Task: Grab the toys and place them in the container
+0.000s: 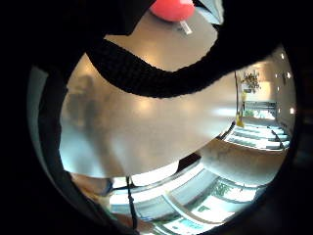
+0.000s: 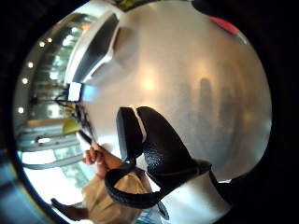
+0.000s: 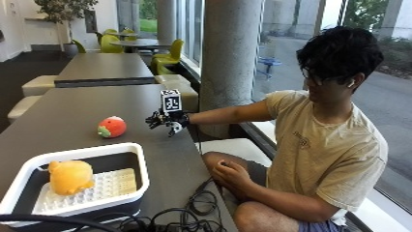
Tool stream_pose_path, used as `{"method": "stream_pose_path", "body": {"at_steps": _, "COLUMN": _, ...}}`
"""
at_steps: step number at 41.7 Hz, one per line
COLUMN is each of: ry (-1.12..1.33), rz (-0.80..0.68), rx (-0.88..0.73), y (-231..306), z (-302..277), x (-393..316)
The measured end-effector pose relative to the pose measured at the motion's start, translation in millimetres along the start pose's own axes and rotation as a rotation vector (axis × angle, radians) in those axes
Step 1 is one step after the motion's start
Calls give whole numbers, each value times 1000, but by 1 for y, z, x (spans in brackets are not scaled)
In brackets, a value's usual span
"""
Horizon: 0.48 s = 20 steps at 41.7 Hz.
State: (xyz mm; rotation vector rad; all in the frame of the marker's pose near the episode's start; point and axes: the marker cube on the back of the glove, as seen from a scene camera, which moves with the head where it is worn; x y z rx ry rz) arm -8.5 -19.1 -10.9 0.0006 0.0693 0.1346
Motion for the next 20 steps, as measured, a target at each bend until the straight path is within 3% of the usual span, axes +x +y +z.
{"method": "stream_pose_path", "body": {"at_steps": 4, "ry": 14, "rz": -42, "rx": 11, "y": -2, "z": -2, "x": 6}}
{"method": "stream_pose_path", "body": {"at_steps": 11, "ry": -32, "rz": 58, "rx": -9, "y": 5, "z": -3, "x": 1}}
{"method": "stream_pose_path", "body": {"at_steps": 20, "ry": 1, "rz": 18, "rx": -3, "y": 4, "z": -5, "x": 4}}
